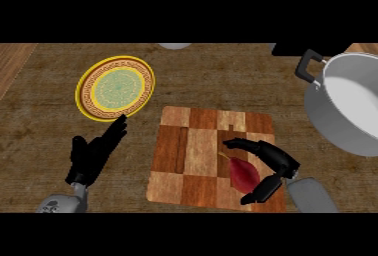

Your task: Pick the pear from the cutting board and place it in the pot

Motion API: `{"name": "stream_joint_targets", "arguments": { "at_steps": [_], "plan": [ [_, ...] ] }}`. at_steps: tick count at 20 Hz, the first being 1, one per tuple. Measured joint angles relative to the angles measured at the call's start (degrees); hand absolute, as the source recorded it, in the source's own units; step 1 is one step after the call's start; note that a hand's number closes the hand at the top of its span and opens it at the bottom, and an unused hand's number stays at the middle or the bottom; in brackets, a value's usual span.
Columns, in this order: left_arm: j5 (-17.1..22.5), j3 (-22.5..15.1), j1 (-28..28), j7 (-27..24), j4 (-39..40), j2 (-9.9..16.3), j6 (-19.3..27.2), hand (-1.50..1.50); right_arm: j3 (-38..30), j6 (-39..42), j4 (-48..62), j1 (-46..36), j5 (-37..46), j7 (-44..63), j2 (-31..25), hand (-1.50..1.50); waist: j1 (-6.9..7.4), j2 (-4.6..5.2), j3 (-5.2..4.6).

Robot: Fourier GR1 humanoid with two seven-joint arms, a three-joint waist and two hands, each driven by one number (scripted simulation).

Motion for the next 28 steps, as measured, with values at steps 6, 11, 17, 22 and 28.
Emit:
{"name": "stream_joint_targets", "arguments": {
  "at_steps": [6,11,17,22,28],
  "plan": [
    [-0.8,0.4,0.0,-0.3,0.7,-0.7,-0.2,0.0,0.9,-2.5,4.5,-0.8,4.2,-9.5,0.6,1.5,0.09,-0.3,-0.19],
    [-1.0,0.8,-1.0,0.5,0.4,-1.2,-0.1,0.0,-0.8,-1.9,8.0,-1.4,3.0,-14.1,1.6,1.5,0.06,-0.42,-0.29],
    [-1.9,1.2,-0.6,0.2,0.6,-1.5,-0.3,0.0,-3.8,-5.4,7.7,1.0,2.9,-23.1,-0.9,1.5,-0.01,-0.28,0.19],
    [-1.4,2.6,0.5,-0.4,0.7,-0.9,0.3,0.0,-17.4,-6.3,11.4,4.4,-4.3,-25.9,-15.7,1.5,-2.91,0.56,0.77],
    [-1.4,2.2,1.2,-0.9,0.2,-1.5,0.2,0.0,-30.0,-5.0,20.7,7.5,-11.3,-29.2,-30.9,1.5,-2.07,1.14,1.16]
  ]
}}
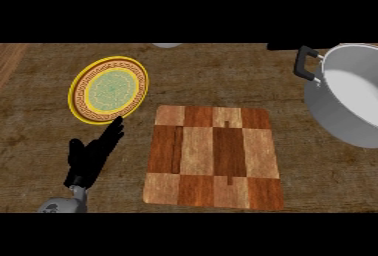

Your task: Pick the pear from the cutting board and place it in the pot

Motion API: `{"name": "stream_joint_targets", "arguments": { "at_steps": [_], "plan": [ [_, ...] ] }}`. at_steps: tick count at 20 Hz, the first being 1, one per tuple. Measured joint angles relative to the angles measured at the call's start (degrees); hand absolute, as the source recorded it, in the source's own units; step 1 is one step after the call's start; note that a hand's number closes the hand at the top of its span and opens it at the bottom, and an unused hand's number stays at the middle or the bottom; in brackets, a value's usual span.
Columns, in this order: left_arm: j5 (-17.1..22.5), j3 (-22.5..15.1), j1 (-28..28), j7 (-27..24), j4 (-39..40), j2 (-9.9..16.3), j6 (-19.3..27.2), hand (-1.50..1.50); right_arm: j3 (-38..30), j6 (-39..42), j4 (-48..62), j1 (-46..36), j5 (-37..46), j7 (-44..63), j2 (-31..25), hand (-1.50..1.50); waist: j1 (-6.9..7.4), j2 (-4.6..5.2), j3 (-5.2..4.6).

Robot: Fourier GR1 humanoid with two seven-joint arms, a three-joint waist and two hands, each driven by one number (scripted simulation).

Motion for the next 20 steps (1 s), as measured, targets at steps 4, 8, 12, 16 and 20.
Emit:
{"name": "stream_joint_targets", "arguments": {
  "at_steps": [4,8,12,16,20],
  "plan": [
    [-0.2,-0.4,-0.6,-0.1,0.1,0.0,-0.6,0.0,-3.4,-1.0,6.3,1.1,-0.7,-2.9,-6.7,1.5,1.39,0.13,0.09],
    [-0.8,-1.3,-0.7,-0.1,0.3,-0.8,-0.4,0.0,-4.9,-3.0,10.5,0.6,-0.1,-5.8,-11.5,1.5,2.29,0.08,0.05],
    [-0.8,-1.4,-0.7,0.6,-0.6,-0.6,-0.8,0.0,-5.4,-5.7,12.8,0.1,1.1,-8.6,-15.3,1.5,2.78,-0.03,0.01],
    [-1.2,-1.6,-1.5,0.5,0.0,-1.2,-0.7,0.0,-4.6,-7.4,14.8,-3.2,2.8,-9.8,-17.6,1.5,3.17,-0.02,-0.11],
    [-2.1,-2.0,-2.0,0.7,0.6,-2.0,-0.2,0.0,-3.3,-7.7,16.1,-7.8,4.6,-9.3,-20.6,1.5,3.33,-0.05,-0.24]
  ]
}}
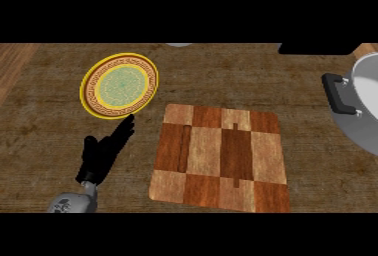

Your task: Pick the pear from the cutting board and place it in the pot

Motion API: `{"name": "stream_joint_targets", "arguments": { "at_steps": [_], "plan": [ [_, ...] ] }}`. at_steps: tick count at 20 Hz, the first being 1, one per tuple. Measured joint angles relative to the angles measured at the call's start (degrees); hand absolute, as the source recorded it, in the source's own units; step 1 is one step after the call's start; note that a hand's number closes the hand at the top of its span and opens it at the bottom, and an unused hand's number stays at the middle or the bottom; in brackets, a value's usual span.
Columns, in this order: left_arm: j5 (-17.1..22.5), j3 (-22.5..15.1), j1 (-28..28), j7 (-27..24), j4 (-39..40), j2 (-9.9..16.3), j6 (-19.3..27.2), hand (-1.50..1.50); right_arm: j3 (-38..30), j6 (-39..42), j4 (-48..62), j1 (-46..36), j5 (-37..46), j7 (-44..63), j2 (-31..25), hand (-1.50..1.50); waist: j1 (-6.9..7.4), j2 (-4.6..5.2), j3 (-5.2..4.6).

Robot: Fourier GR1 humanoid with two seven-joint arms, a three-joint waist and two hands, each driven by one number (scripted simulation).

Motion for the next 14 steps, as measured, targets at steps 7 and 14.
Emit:
{"name": "stream_joint_targets", "arguments": {
  "at_steps": [7,14],
  "plan": [
    [0.0,0.5,-1.5,0.8,0.7,-0.2,-0.7,0.0,5.9,-1.0,-0.6,-11.1,5.8,4.5,-0.5,1.5,0.5,0.02,-0.16],
    [-0.1,1.1,-0.7,0.8,0.3,0.2,-1.6,0.0,12.7,-3.2,-1.0,-20.2,13.8,9.4,2.9,1.5,0.55,0.02,-0.22]
  ]
}}
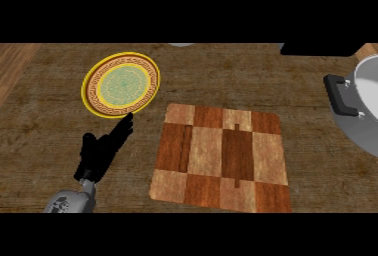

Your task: Pick the pear from the cutting board and place it in the pot

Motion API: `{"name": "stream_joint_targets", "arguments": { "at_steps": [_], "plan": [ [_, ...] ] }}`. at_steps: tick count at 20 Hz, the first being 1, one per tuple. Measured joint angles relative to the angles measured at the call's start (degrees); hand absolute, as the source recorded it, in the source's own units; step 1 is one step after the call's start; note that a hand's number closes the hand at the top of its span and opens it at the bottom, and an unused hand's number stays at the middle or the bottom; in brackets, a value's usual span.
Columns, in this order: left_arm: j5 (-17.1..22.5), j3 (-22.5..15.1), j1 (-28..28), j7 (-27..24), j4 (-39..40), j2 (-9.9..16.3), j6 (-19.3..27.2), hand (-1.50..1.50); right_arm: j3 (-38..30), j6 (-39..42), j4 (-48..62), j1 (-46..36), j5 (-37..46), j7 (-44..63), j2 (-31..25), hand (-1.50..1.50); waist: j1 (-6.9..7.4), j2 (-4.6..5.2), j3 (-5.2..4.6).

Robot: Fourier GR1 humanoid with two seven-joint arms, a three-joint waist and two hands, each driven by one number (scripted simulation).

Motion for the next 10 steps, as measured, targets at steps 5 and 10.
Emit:
{"name": "stream_joint_targets", "arguments": {
  "at_steps": [5,10],
  "plan": [
    [-0.4,0.1,-1.3,0.3,0.4,-0.9,0.5,0.0,5.1,-7.0,0.0,-4.0,7.3,3.5,3.8,1.5,0.14,0.13,0.01],
    [-0.3,0.3,-1.1,0.6,0.1,-0.4,-0.2,0.0,11.3,-16.4,0.4,-6.3,16.7,9.7,7.1,1.5,0.47,0.19,-0.01]
  ]
}}
